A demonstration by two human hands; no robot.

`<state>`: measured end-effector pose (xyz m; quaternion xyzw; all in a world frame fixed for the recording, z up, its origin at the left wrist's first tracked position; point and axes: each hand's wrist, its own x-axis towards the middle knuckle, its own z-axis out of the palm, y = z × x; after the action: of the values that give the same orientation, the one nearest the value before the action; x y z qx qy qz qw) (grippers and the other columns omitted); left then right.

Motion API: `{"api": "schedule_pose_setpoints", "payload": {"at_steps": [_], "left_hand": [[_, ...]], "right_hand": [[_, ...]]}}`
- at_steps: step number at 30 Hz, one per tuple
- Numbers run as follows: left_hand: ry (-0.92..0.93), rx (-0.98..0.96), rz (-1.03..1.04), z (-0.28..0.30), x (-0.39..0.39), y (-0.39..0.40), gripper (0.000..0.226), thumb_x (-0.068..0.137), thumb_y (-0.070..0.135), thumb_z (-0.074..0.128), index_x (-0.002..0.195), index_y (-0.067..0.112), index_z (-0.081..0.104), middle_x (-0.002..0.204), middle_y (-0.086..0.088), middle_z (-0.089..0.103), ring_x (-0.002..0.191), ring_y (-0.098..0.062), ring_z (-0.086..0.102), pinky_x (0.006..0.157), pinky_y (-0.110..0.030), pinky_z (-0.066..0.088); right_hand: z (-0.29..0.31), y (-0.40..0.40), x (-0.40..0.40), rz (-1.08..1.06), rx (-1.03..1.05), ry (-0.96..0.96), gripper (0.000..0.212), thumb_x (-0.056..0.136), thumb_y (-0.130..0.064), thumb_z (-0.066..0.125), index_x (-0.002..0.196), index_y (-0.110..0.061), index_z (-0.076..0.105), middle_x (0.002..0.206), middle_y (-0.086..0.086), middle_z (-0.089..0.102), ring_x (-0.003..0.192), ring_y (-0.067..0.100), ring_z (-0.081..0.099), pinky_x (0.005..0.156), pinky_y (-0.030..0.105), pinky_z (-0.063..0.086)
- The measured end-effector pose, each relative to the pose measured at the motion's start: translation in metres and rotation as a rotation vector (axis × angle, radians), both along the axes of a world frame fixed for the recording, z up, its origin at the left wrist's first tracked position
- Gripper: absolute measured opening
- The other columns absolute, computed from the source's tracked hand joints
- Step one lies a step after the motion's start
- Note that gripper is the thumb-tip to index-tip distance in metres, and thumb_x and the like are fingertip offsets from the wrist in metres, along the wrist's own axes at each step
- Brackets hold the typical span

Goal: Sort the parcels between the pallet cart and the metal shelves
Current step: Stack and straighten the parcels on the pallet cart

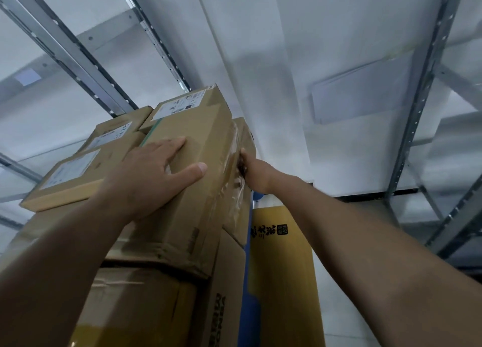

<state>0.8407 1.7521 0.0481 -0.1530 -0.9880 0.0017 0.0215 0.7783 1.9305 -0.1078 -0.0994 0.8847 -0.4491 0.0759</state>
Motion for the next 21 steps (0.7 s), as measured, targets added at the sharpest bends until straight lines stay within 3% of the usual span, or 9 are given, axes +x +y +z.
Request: {"api": "schedule_pose_setpoints", "payload": {"at_steps": [2, 5, 7, 9, 12, 17, 21], "left_hand": [[-0.001, -0.007, -0.004, 0.001, 0.000, 0.000, 0.099, 0.062, 0.086, 0.026, 0.145, 0.032, 0.028, 0.150, 0.004, 0.033, 0.135, -0.017, 0.031, 0.110, -0.041, 0.027], [-0.006, -0.020, 0.006, 0.001, 0.000, 0.001, 0.098, 0.062, 0.087, 0.026, 0.145, 0.034, 0.027, 0.150, 0.005, 0.033, 0.135, -0.017, 0.031, 0.110, -0.041, 0.027], [-0.011, -0.030, 0.015, 0.001, 0.000, 0.002, 0.097, 0.063, 0.087, 0.027, 0.145, 0.036, 0.027, 0.151, 0.005, 0.032, 0.135, -0.017, 0.031, 0.110, -0.043, 0.028], [-0.017, -0.020, 0.021, 0.001, 0.002, 0.004, 0.095, 0.066, 0.087, 0.029, 0.145, 0.035, 0.027, 0.151, 0.004, 0.032, 0.135, -0.019, 0.031, 0.110, -0.044, 0.027], [-0.005, 0.060, 0.020, 0.004, 0.009, 0.002, 0.087, 0.073, 0.080, 0.035, 0.146, 0.032, 0.027, 0.151, 0.000, 0.032, 0.136, -0.020, 0.030, 0.108, -0.040, 0.024], [0.007, 0.094, 0.048, 0.015, 0.035, -0.012, 0.090, 0.071, 0.085, 0.035, 0.145, 0.035, 0.030, 0.151, 0.000, 0.031, 0.136, -0.023, 0.030, 0.105, -0.042, 0.026], [-0.014, 0.049, 0.097, 0.024, 0.064, -0.030, 0.087, 0.068, 0.081, 0.030, 0.144, 0.039, 0.029, 0.151, 0.001, 0.032, 0.135, -0.025, 0.031, 0.103, -0.045, 0.029]], "right_hand": [[0.001, -0.001, 0.003, 0.012, -0.008, -0.005, 0.069, 0.096, -0.007, 0.044, 0.151, -0.009, 0.001, 0.141, 0.019, 0.041, 0.118, 0.030, 0.049, 0.100, 0.038, 0.042], [0.003, -0.002, 0.007, 0.028, -0.009, -0.027, 0.073, 0.096, -0.007, 0.044, 0.151, -0.009, -0.004, 0.142, 0.020, 0.038, 0.121, 0.032, 0.048, 0.102, 0.042, 0.042], [0.005, -0.002, 0.008, 0.029, -0.020, -0.041, 0.066, 0.096, -0.007, 0.044, 0.150, -0.008, 0.006, 0.139, 0.020, 0.042, 0.119, 0.032, 0.049, 0.101, 0.044, 0.043], [0.008, 0.000, 0.011, 0.017, -0.019, -0.046, 0.052, 0.095, -0.006, 0.045, 0.142, -0.006, 0.024, 0.127, 0.019, 0.051, 0.109, 0.030, 0.054, 0.096, 0.042, 0.045], [0.016, 0.008, 0.020, -0.007, -0.005, -0.040, 0.043, 0.094, -0.005, 0.043, 0.136, -0.003, 0.034, 0.096, 0.010, 0.055, 0.083, 0.020, 0.051, 0.079, 0.034, 0.044], [0.039, 0.022, 0.049, -0.032, -0.027, -0.007, 0.038, 0.095, -0.013, 0.049, 0.131, -0.003, 0.045, 0.122, 0.016, 0.056, 0.111, 0.031, 0.054, 0.089, 0.035, 0.043], [0.065, 0.022, 0.077, -0.069, -0.152, 0.040, 0.038, 0.097, -0.023, 0.046, 0.126, 0.000, 0.052, 0.120, 0.018, 0.060, 0.110, 0.034, 0.056, 0.093, 0.040, 0.044]]}}
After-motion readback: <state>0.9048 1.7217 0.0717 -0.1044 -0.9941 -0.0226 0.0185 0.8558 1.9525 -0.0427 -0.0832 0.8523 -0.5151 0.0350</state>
